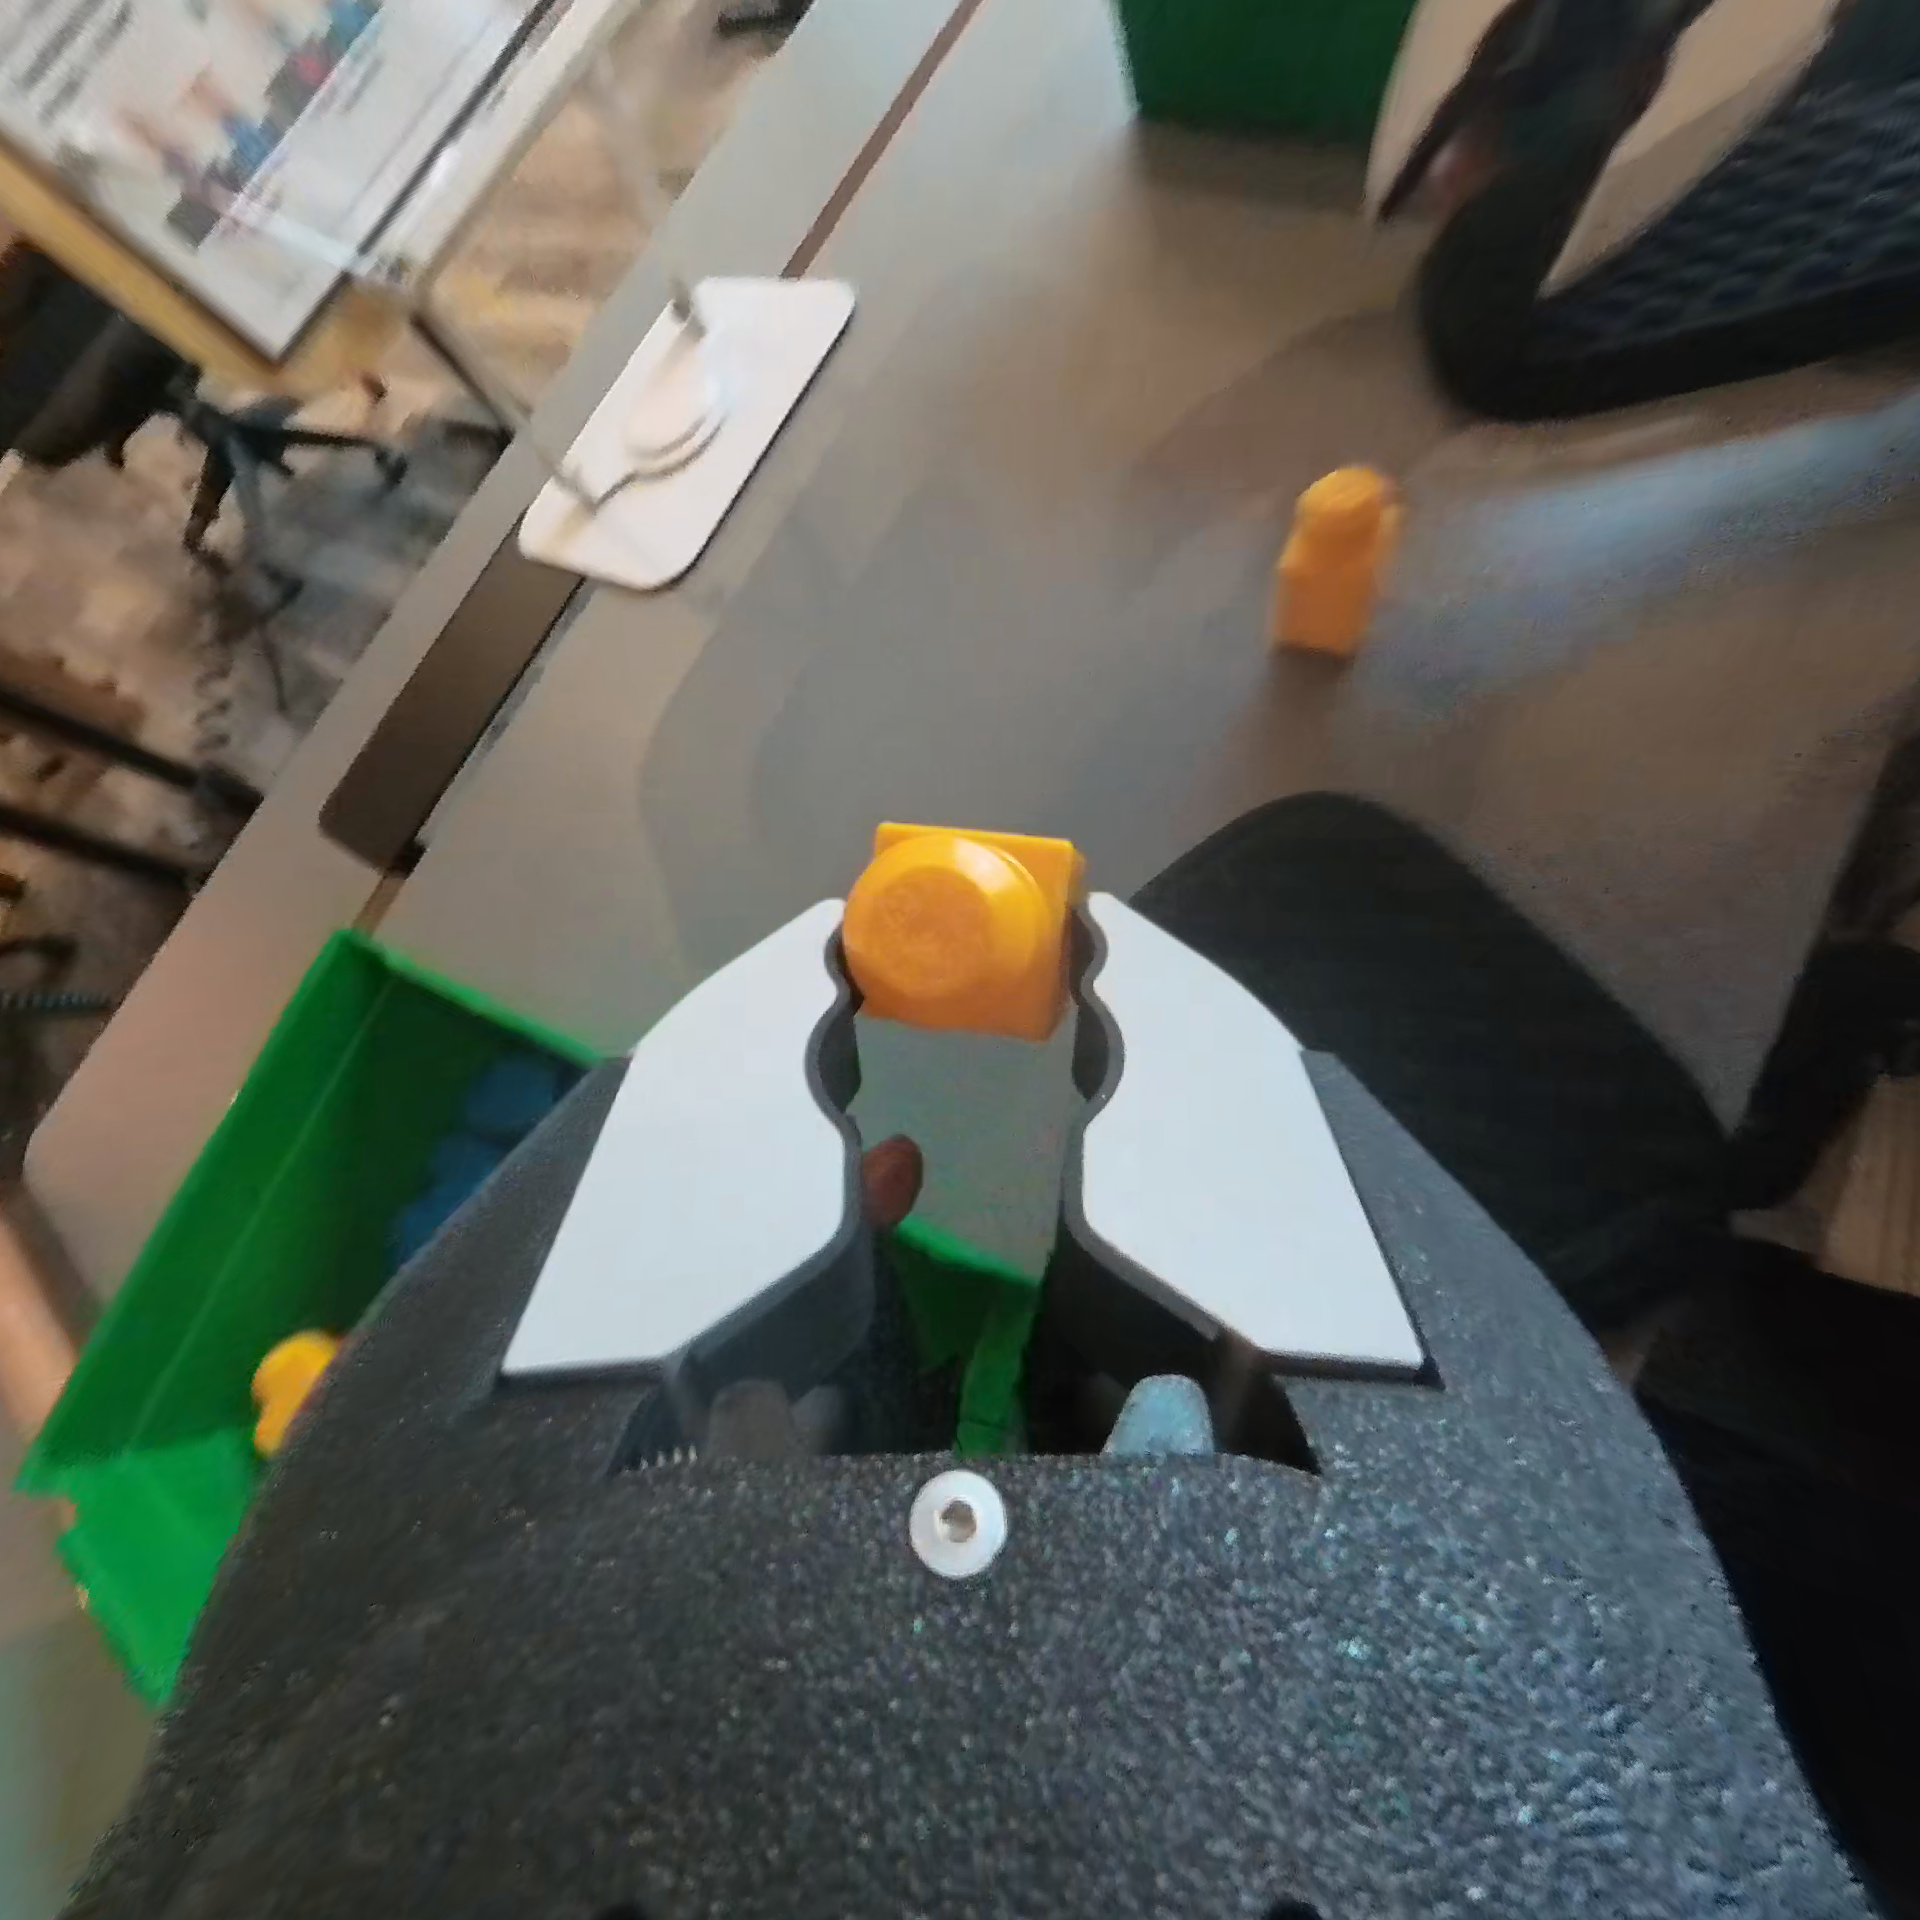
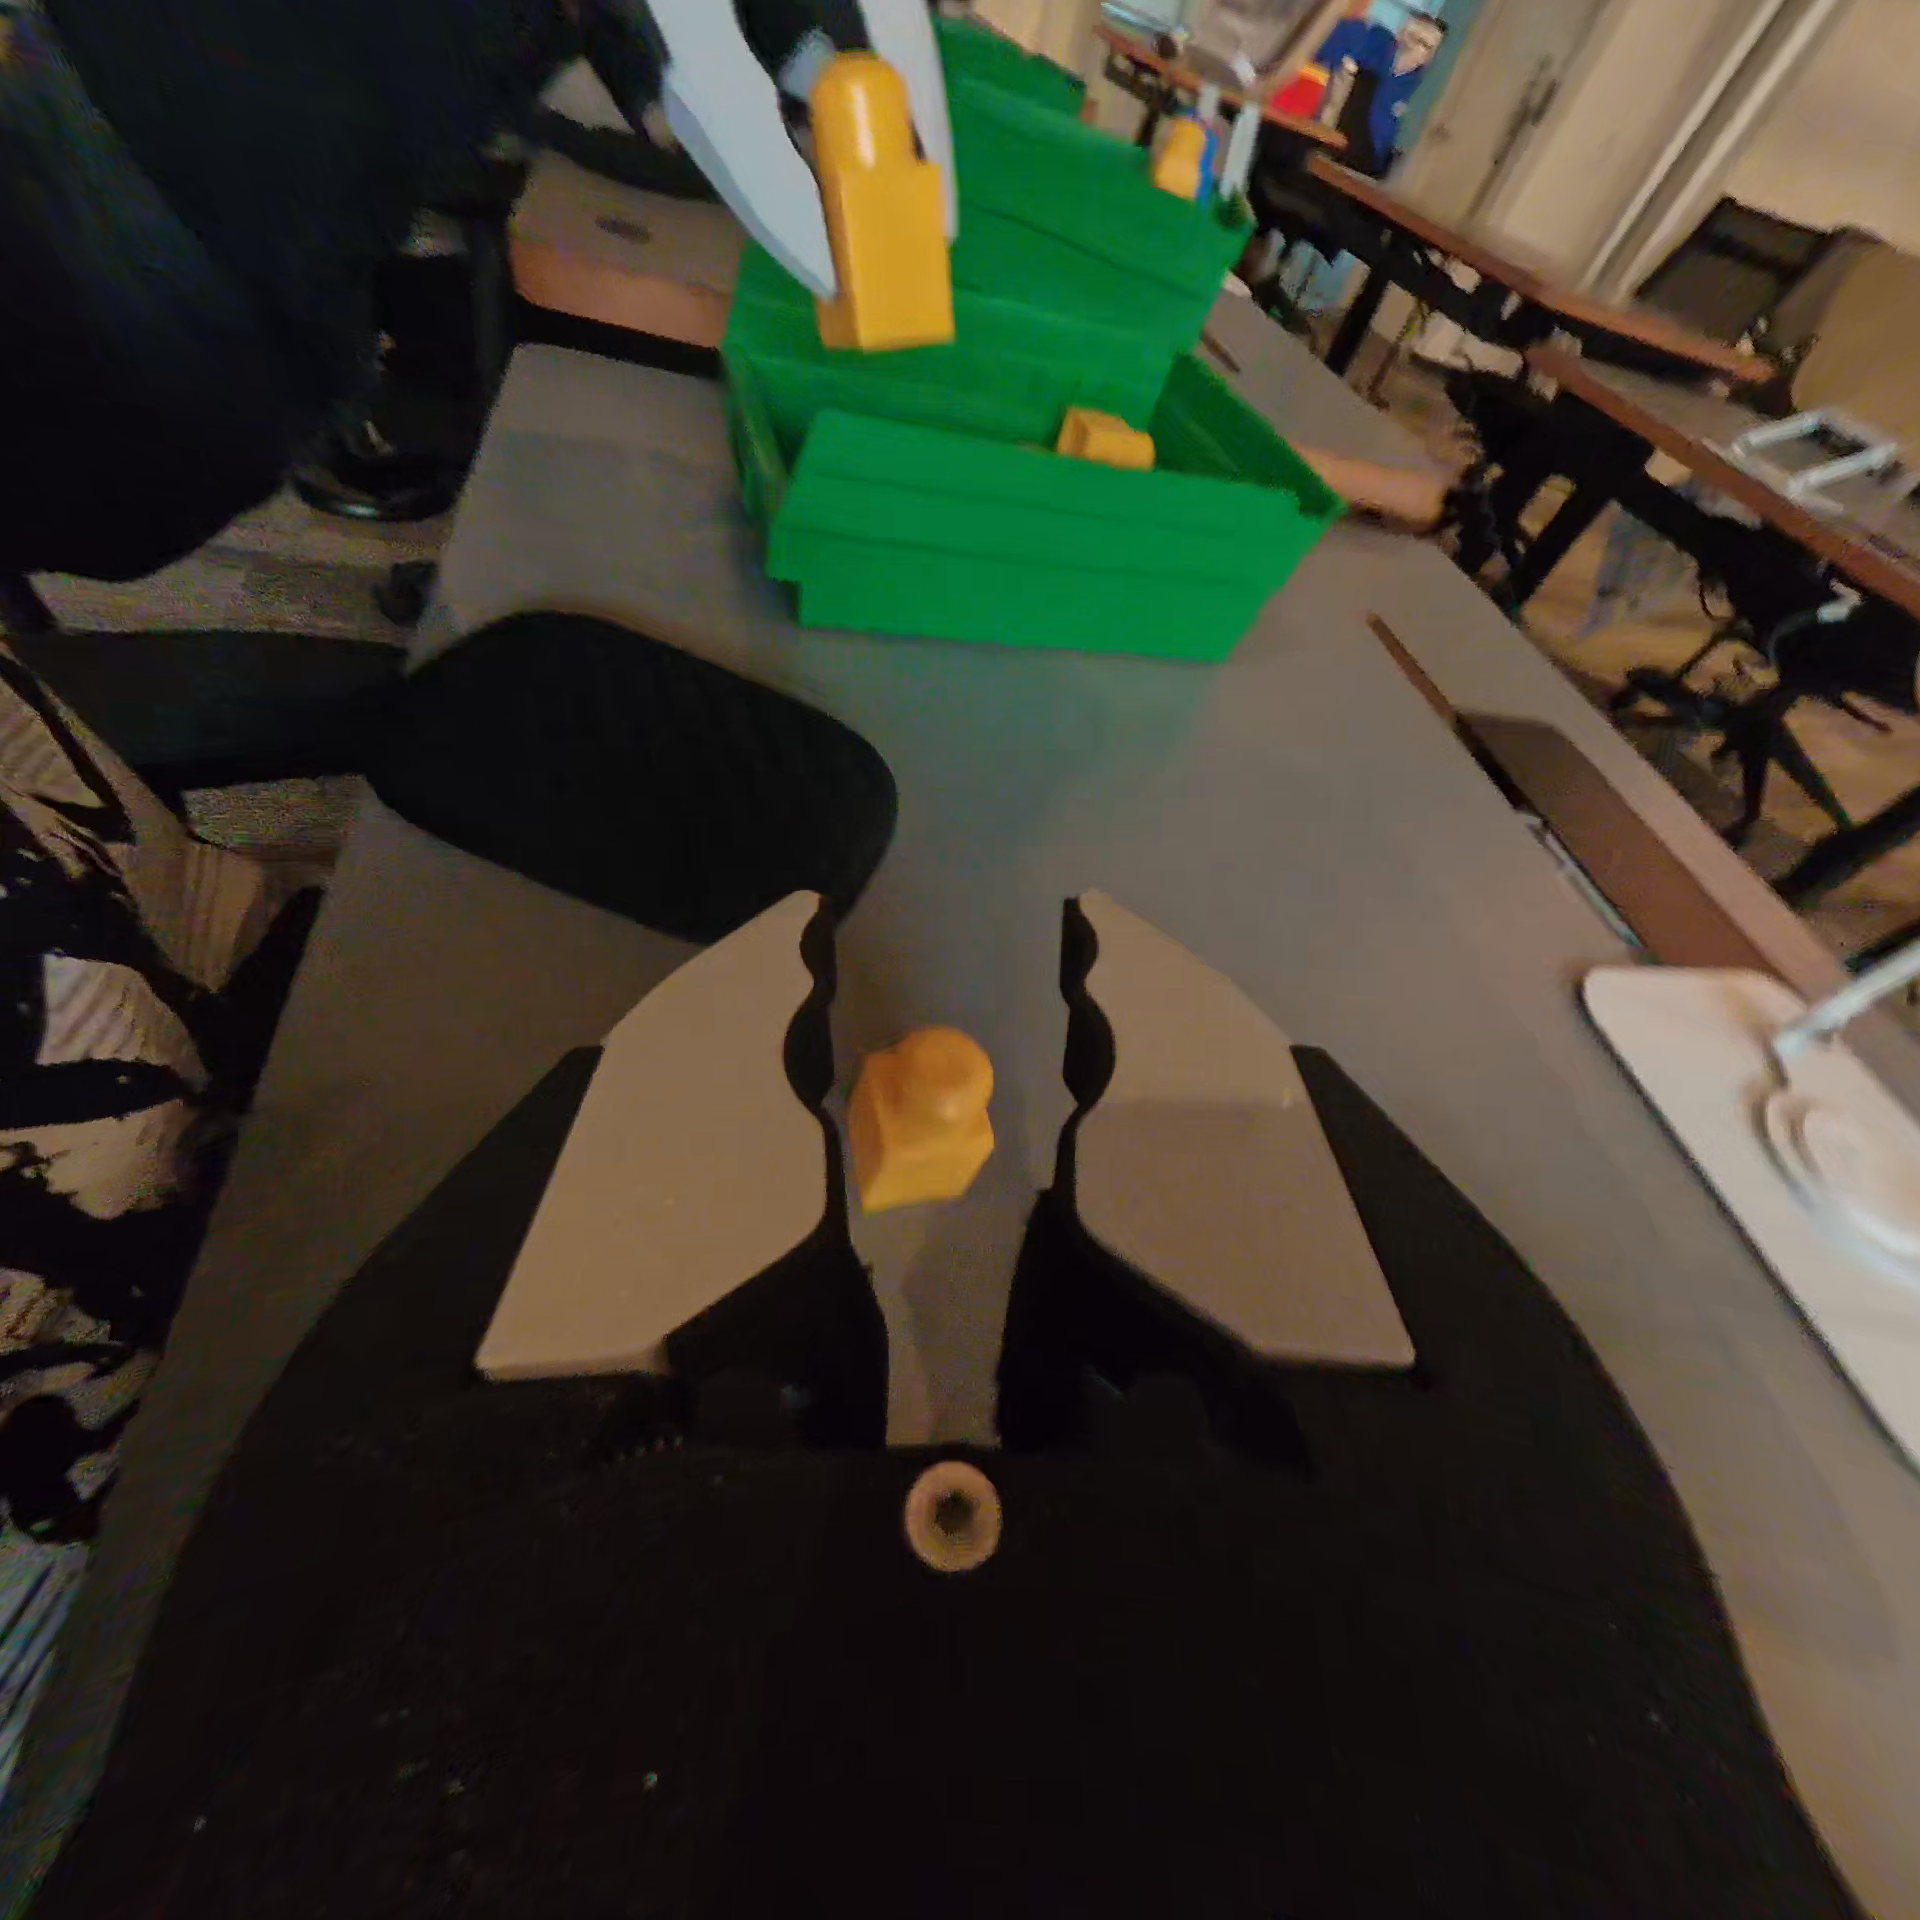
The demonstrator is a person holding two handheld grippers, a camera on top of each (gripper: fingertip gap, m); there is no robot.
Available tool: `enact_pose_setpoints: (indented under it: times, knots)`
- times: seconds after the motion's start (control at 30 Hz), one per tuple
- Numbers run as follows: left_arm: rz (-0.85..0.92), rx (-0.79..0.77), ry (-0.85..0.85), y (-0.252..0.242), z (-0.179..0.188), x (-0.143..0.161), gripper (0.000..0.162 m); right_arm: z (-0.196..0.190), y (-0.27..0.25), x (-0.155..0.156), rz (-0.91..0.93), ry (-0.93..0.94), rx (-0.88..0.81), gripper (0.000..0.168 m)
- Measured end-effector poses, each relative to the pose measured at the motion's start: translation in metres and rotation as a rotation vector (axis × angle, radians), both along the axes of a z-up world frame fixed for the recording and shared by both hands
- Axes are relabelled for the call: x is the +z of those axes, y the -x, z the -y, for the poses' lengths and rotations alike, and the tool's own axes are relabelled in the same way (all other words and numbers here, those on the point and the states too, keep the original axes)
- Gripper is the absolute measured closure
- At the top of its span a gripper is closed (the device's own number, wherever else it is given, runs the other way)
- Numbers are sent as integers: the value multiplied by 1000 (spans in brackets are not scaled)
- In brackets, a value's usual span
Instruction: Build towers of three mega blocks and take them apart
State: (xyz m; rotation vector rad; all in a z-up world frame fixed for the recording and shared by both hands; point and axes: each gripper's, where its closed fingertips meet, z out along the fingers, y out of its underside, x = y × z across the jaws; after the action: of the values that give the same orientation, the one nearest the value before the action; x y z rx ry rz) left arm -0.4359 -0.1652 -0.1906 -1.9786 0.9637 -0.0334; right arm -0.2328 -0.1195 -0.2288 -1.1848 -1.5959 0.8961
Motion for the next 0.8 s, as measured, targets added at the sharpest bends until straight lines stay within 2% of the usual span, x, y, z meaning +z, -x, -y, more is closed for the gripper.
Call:
enact_pose_setpoints:
  times: [0.13,0.3,0.57,0.8]
  knots:
    - [36,-131,-32,-46,4,10,125,22,24,29,-49,-28,68,120]
    - [42,-216,-39,-82,6,11,125,45,53,46,-79,-32,110,118]
    - [39,-285,-24,-109,8,6,125,58,83,37,-48,-64,143,118]
    - [43,-346,-17,-120,15,4,125,63,85,36,-72,-67,193,135]
